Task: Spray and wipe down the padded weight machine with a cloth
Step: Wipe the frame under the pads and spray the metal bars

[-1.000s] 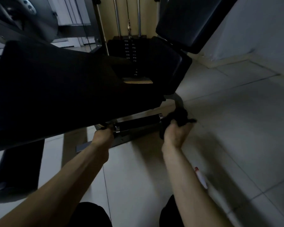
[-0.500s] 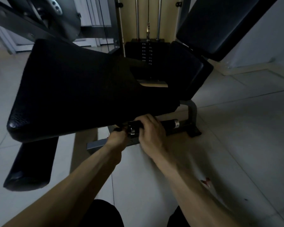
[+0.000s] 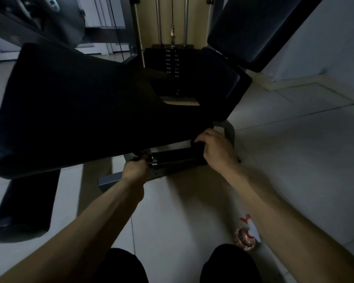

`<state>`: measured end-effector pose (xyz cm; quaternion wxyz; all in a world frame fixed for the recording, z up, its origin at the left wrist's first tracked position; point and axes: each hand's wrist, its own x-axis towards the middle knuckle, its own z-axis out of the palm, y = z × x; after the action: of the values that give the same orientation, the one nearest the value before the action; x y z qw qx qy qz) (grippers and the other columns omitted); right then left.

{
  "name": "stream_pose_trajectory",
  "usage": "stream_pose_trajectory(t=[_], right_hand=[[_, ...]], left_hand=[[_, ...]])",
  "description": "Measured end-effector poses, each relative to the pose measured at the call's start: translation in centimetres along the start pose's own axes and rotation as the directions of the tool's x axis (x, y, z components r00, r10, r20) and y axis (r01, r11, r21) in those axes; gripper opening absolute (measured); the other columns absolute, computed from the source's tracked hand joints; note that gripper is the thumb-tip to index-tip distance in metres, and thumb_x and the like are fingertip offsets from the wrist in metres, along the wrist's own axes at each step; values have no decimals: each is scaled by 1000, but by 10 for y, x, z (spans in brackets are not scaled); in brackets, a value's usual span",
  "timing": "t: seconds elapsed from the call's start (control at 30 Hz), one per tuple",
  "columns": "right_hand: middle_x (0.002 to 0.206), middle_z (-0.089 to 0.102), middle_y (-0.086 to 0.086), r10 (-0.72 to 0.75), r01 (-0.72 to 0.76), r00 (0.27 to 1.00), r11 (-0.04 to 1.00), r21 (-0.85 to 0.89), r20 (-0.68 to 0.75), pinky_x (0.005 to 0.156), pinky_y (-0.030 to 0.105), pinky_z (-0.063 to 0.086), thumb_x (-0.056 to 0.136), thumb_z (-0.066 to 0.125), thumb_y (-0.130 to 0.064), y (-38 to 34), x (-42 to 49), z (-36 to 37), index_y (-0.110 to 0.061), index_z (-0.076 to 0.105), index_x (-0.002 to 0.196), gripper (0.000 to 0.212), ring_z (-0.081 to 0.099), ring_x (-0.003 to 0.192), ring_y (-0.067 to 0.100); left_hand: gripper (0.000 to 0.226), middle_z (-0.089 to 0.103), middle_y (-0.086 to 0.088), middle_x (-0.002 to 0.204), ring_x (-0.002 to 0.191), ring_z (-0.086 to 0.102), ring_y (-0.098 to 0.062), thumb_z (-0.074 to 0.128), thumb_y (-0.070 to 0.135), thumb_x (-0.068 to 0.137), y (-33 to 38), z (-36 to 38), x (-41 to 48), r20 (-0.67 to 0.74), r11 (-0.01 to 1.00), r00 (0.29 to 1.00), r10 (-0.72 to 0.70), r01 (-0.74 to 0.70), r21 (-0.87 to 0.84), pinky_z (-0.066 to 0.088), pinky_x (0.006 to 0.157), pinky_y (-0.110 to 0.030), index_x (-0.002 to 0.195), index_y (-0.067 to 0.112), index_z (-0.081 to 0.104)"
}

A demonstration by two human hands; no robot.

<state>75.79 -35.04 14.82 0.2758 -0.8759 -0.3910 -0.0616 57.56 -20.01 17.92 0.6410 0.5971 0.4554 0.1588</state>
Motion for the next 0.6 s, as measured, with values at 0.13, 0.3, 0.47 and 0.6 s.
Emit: stream_pose_trajectory(t=[0.13,0.3,0.47,0.6], right_hand=[[125,68,5,605,-404,753,735,545,-259,91,26,51,96,54,3,18,-12,5,-21,69,121,37,64,118,25],[123,69,5,698,-130,618,544,829,-361,102,30,54,96,64,-3,-38,-45,26,-10,70,123,29,66,117,16],[149,51,4,301,-5,850,825,565,-433,112,17,41,88,68,2,-90,-71,61,-8,69,130,43,45,141,12],[168,19,-7,364,-17,885,649,761,-291,104,6,40,93,64,-12,-140,-88,71,-10,53,149,57,26,144,-14]], left_hand=[[37,50,-2,86,71,42,-11,44,29,109,-1,-2,-1,31,1000,999,19,-20,21,48,75,-34,131,1,53],[38,47,1,82,71,43,-10,45,29,109,-3,-2,2,28,999,999,20,-21,24,32,58,-21,135,3,52],[40,38,1,71,61,32,-12,46,33,108,-9,-4,7,28,998,1000,7,-9,64,26,55,-26,126,0,58],[25,51,1,83,72,43,-11,49,37,107,-6,-9,2,66,996,997,27,-32,85,32,62,-32,114,13,55]])
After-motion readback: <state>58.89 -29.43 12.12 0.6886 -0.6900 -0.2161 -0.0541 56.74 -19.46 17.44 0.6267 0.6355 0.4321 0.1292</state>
